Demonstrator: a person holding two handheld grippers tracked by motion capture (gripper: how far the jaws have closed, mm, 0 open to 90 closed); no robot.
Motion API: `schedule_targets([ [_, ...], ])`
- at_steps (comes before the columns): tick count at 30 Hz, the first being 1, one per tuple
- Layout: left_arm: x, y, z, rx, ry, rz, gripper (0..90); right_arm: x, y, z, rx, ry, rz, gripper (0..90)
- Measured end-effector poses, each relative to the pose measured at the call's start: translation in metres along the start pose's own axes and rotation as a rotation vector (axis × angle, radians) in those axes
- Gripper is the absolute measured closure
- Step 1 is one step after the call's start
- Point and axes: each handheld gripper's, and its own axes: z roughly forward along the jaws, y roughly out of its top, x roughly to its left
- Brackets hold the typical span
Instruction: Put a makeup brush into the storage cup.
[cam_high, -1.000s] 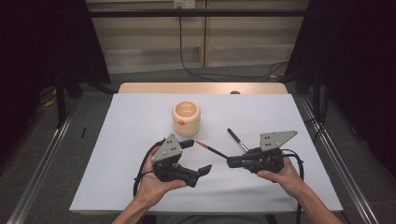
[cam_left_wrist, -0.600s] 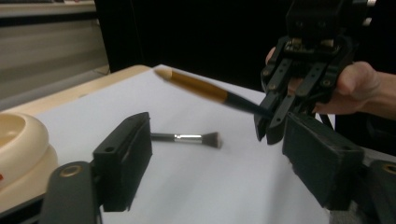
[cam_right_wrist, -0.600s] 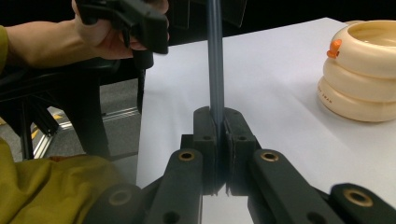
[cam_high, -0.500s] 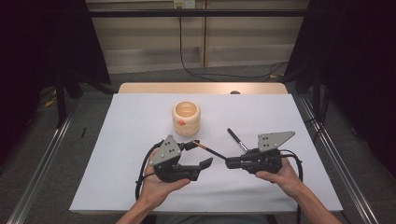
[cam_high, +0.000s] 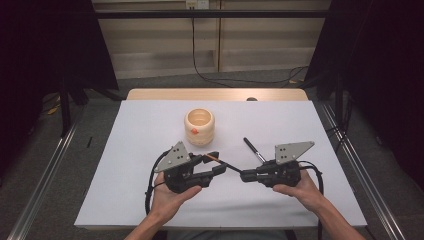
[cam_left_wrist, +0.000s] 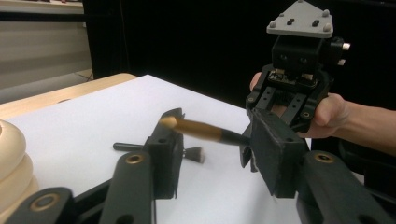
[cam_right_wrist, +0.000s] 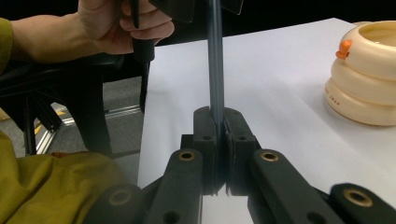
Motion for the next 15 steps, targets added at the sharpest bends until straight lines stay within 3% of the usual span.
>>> schedule_targets([
  [7, 0.0024, 0.0017, 0.0006, 0.016, -0.053, -0.014, 70.8, 0.0014, -0.0018, 0.0037, 0.014, 0.012, -0.009, 85.2],
  [12, -0.0018, 0.0037, 0.0012, 0.005, -0.104, -0.037, 76.7, 0.0022, -0.0031, 0.0042, 0.029, 0.012, -0.020, 84.1],
  [15, -0.0037, 0.0060, 0.0007, 0.007, -0.114, -0.045, 79.4, 0.0027, -0.0039, 0.0057, 0.029, 0.014, -0.021, 83.5],
])
